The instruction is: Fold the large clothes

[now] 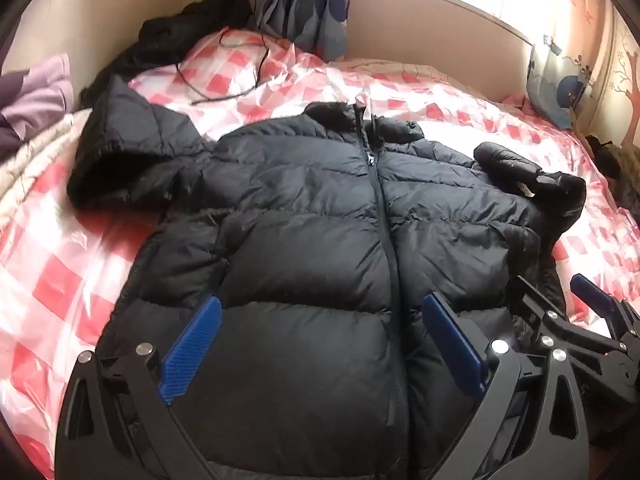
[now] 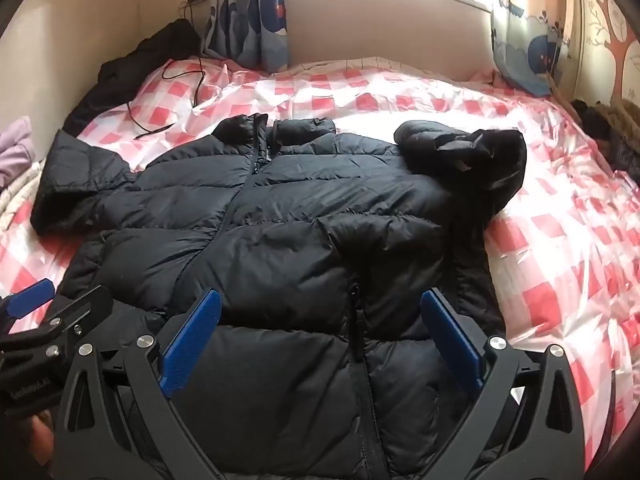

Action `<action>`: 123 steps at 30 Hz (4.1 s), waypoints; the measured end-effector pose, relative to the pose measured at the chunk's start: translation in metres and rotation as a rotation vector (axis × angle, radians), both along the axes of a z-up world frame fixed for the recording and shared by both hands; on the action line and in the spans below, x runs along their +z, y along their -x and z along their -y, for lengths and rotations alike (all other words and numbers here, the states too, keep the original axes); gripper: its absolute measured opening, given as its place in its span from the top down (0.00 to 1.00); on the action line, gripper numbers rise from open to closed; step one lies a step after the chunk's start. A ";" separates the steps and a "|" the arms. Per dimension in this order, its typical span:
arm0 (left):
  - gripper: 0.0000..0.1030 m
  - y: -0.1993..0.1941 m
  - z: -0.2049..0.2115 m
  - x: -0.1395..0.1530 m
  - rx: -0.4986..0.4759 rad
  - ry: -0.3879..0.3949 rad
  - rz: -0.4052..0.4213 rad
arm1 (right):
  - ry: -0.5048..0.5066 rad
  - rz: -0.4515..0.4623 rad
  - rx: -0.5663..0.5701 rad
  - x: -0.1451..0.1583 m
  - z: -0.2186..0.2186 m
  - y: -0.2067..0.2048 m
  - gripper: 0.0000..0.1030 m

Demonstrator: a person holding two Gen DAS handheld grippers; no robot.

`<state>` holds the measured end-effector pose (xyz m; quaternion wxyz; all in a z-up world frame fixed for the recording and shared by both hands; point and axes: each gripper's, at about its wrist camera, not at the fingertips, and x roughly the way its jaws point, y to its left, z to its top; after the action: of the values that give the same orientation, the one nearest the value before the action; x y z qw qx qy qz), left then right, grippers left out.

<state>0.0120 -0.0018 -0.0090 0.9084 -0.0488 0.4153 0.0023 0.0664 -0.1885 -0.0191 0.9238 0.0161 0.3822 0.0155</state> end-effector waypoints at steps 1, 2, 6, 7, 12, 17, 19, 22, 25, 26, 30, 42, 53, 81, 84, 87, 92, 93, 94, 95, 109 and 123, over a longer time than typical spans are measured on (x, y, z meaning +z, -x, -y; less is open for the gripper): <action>0.06 -0.002 -0.002 -0.001 0.008 -0.001 -0.005 | 0.002 0.001 0.001 0.001 -0.003 0.002 0.06; 0.06 -0.003 -0.004 -0.003 0.015 0.001 -0.011 | 0.005 0.003 0.002 0.002 -0.006 0.004 0.06; 0.06 -0.005 -0.007 -0.006 0.015 0.027 -0.034 | 0.011 0.005 -0.001 0.009 -0.014 0.012 0.06; 0.06 -0.005 -0.007 -0.007 0.013 0.026 -0.038 | 0.008 0.004 -0.001 0.009 -0.015 0.012 0.06; 0.06 -0.007 -0.002 -0.011 -0.006 0.012 -0.050 | 0.014 0.013 -0.005 0.010 -0.015 0.014 0.06; 0.06 -0.009 -0.002 -0.014 -0.008 0.017 -0.061 | 0.034 0.023 -0.010 0.012 -0.014 0.014 0.06; 0.06 -0.010 -0.004 -0.016 -0.006 0.032 -0.068 | 0.029 0.023 -0.013 0.012 -0.013 0.014 0.06; 0.06 -0.011 -0.007 -0.018 -0.002 0.052 -0.079 | 0.031 0.026 -0.012 0.012 -0.014 0.014 0.06; 0.06 -0.010 -0.007 -0.020 -0.001 0.060 -0.083 | 0.038 0.032 -0.010 0.013 -0.014 0.015 0.06; 0.06 -0.010 -0.007 -0.020 -0.002 0.058 -0.082 | 0.043 0.033 -0.010 0.013 -0.015 0.015 0.06; 0.06 -0.011 -0.007 -0.020 -0.006 0.056 -0.083 | 0.045 0.033 -0.007 0.012 -0.017 0.015 0.06; 0.06 -0.012 -0.008 -0.021 -0.011 0.053 -0.087 | 0.043 0.031 -0.004 0.012 -0.018 0.016 0.06; 0.06 -0.011 -0.007 -0.022 -0.010 0.047 -0.083 | 0.045 0.032 -0.004 0.012 -0.018 0.016 0.06; 0.06 -0.011 -0.007 -0.023 -0.010 0.045 -0.083 | 0.050 0.030 -0.006 0.010 -0.019 0.015 0.06; 0.06 -0.011 -0.007 -0.022 -0.010 0.045 -0.083 | 0.050 0.030 -0.006 0.010 -0.019 0.015 0.06; 0.06 -0.011 -0.007 -0.023 -0.011 0.045 -0.083 | 0.050 0.029 -0.006 0.009 -0.019 0.015 0.06; 0.06 -0.011 -0.006 -0.022 -0.010 0.044 -0.083 | 0.049 0.029 -0.005 0.009 -0.018 0.015 0.06; 0.06 -0.011 -0.006 -0.022 -0.010 0.044 -0.083 | 0.049 0.029 -0.005 0.009 -0.018 0.015 0.06; 0.06 -0.011 -0.006 -0.022 -0.010 0.044 -0.083 | 0.049 0.029 -0.005 0.009 -0.018 0.015 0.06; 0.06 -0.011 -0.006 -0.023 -0.010 0.044 -0.083 | 0.048 0.029 -0.005 0.009 -0.018 0.016 0.06; 0.06 -0.011 -0.006 -0.022 -0.009 0.043 -0.084 | 0.042 0.025 -0.003 0.008 -0.017 0.016 0.06; 0.06 -0.009 -0.007 -0.022 -0.005 0.016 -0.067 | 0.040 0.022 -0.002 0.007 -0.016 0.015 0.06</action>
<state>0.0207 0.0048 -0.0310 0.8935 -0.0550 0.4458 -0.0017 0.0517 -0.1722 -0.0122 0.9281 -0.0020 0.3723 0.0074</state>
